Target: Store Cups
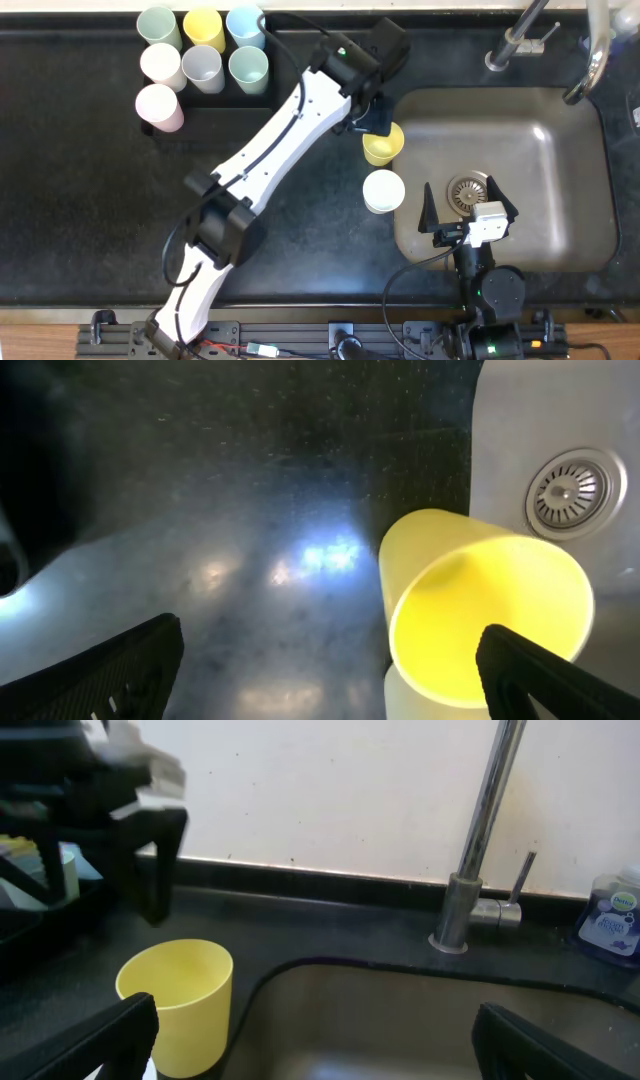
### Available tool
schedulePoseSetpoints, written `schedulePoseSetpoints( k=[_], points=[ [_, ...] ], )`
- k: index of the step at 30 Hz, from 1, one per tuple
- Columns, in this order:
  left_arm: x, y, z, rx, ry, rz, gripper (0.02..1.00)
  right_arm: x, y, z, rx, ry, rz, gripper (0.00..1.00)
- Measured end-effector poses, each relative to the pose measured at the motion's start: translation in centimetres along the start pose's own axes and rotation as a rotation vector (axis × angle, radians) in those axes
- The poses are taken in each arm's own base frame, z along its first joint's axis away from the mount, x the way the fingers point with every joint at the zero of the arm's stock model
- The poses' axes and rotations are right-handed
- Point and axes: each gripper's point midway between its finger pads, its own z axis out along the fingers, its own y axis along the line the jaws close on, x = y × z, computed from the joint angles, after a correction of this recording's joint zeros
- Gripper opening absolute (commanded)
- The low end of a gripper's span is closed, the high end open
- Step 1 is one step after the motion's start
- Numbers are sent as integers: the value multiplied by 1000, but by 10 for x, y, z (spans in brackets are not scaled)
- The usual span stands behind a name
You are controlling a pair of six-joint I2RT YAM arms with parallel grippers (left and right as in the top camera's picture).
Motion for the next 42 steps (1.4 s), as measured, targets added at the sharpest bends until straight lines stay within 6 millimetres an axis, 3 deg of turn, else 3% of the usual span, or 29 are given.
schedulePoseSetpoints(
  k=[8, 11, 17, 19, 22, 25, 30, 33, 36, 39, 40, 42],
  points=[
    [6, -11, 26, 20, 57, -4, 921, 0, 0, 0, 0, 0, 0, 998],
    [9, -13, 33, 21, 74, -1, 862, 0, 0, 0, 0, 1, 0, 996],
    [10, -16, 41, 31, 89, -7, 581, 0, 0, 0, 0, 0, 0, 998],
    [10, -17, 46, 33, 90, -8, 321, 0, 0, 0, 0, 0, 0, 996],
    [8, -21, 58, 39, 93, -10, 119, 0, 0, 0, -1, 0, 0, 993],
    [8, -23, 62, 45, 97, -6, 38, 0, 0, 0, 0, 0, 0, 993],
    [4, -20, 58, 32, 79, -6, 36, 0, 0, 0, 0, 0, 0, 998],
    [-7, -10, 35, 33, 22, -13, 36, 0, 0, 0, 0, 0, 0, 996],
    [-29, 15, -20, 55, -88, -43, 36, 0, 0, 0, 0, 0, 0, 998],
    [-49, 62, -85, 72, -212, -119, 36, 0, 0, 0, 0, 0, 0, 998],
    [-55, 91, -113, 71, -270, -176, 36, 0, 0, 0, 0, 0, 0, 998],
    [-59, 142, -150, 48, -351, -322, 36, 0, 0, 0, 0, 0, 0, 998]
  ],
)
